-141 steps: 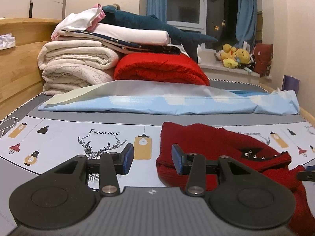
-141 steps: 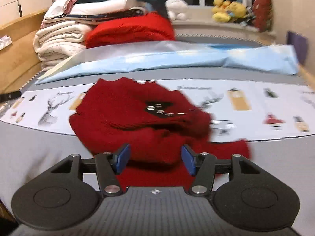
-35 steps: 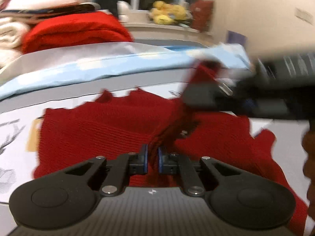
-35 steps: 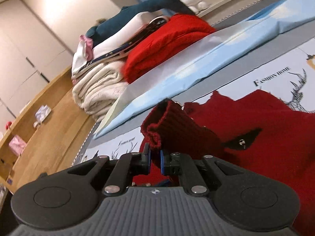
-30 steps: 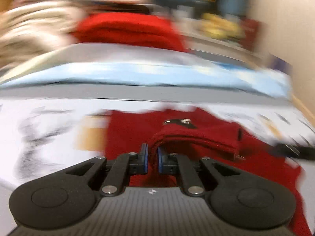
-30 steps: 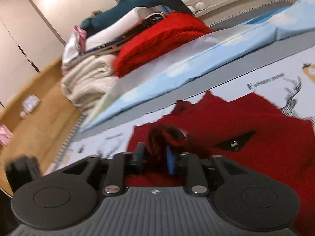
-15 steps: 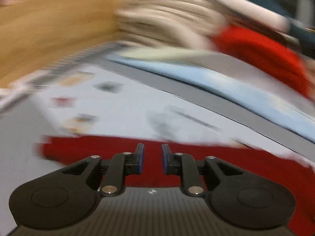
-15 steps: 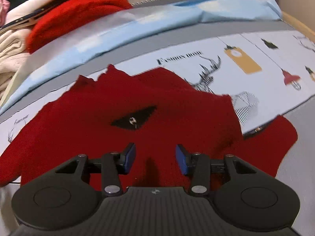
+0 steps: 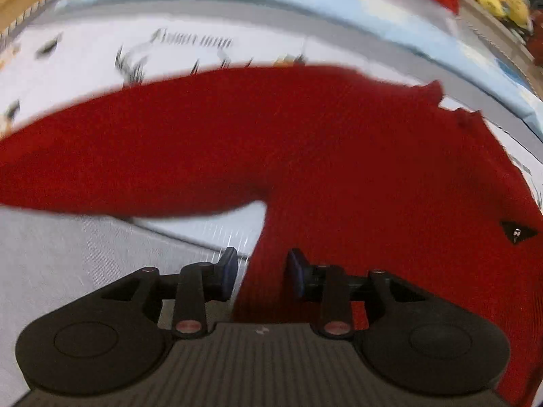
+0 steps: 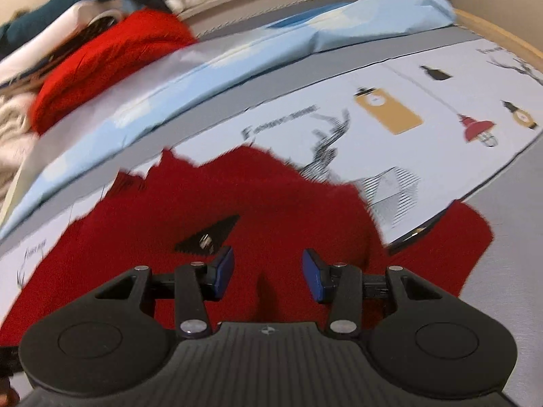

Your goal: Fold small clothes

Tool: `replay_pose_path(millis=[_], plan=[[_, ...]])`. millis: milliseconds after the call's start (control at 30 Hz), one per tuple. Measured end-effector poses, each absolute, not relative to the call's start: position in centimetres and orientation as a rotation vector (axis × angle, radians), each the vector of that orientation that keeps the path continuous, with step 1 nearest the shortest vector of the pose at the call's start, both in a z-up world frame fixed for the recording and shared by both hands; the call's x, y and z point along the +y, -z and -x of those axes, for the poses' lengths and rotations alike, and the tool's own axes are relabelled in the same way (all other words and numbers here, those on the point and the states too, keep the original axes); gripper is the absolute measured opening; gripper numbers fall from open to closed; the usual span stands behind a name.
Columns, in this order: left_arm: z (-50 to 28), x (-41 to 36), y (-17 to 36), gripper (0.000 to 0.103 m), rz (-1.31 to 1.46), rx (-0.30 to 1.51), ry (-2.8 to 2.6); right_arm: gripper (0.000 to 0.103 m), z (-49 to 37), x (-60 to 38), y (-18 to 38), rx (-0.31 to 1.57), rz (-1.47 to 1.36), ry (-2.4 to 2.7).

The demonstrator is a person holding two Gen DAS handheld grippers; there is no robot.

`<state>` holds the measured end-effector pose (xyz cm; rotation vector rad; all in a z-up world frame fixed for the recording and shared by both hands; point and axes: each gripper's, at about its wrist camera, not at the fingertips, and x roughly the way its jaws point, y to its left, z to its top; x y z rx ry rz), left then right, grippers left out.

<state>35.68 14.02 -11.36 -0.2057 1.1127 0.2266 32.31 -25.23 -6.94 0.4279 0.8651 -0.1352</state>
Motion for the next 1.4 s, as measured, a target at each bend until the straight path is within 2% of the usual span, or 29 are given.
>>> replay_pose_path(millis=[200,400,633,667,700,733,800,900,1000,1133,1233,1300,1400], plan=[[-35.4,11.6,10.1,0.038,0.145,1.081,-0.171,0.047,-30.7,-31.7,6.6,0.772,-0.547,0.438],[-36.4,12.8,9.8,0.038,0.151,1.074,-0.148,0.047,-28.9,-36.1,10.2,0.878,-0.704,0.583],[-36.5,12.7,9.9,0.038,0.154,1.068,-0.143,0.046,-29.4,-35.4,13.3,1.009,-0.752,0.526],[-36.5,12.7,9.9,0.038,0.156,1.068,-0.145,0.040,-29.5,-35.2,13.6,1.022,-0.746,0.527],[-36.5,12.7,9.9,0.038,0.159,1.068,-0.146,0.026,-29.6,-34.9,13.8,1.029,-0.737,0.530],[-36.5,12.8,9.9,0.038,0.162,1.066,-0.146,0.020,-29.6,-34.9,13.9,1.028,-0.729,0.529],[-36.5,12.9,9.8,0.038,0.165,1.063,-0.143,0.012,-29.8,-34.9,13.6,1.011,-0.731,0.523],[-36.4,13.1,9.6,0.038,0.168,1.059,-0.140,0.008,-30.3,-35.0,12.1,0.950,-0.700,0.457],[-36.4,13.4,9.7,0.038,0.175,1.060,-0.142,0.007,-31.2,-36.4,9.9,0.835,-0.688,0.379],[-36.2,13.6,9.5,0.038,0.181,1.060,-0.136,0.007,-31.5,-41.6,5.9,0.513,-0.610,0.382],[-36.1,13.8,9.3,0.038,0.189,1.059,-0.133,0.008,-30.4,-46.2,4.8,0.340,-0.621,0.445],[-36.2,13.8,9.2,0.038,0.195,1.058,-0.131,0.014,-29.6,-48.6,5.9,0.333,-0.664,0.550],[-36.2,13.5,9.1,0.038,0.199,1.057,-0.124,0.026,-29.5,-50.5,9.6,0.529,-0.770,0.671]])
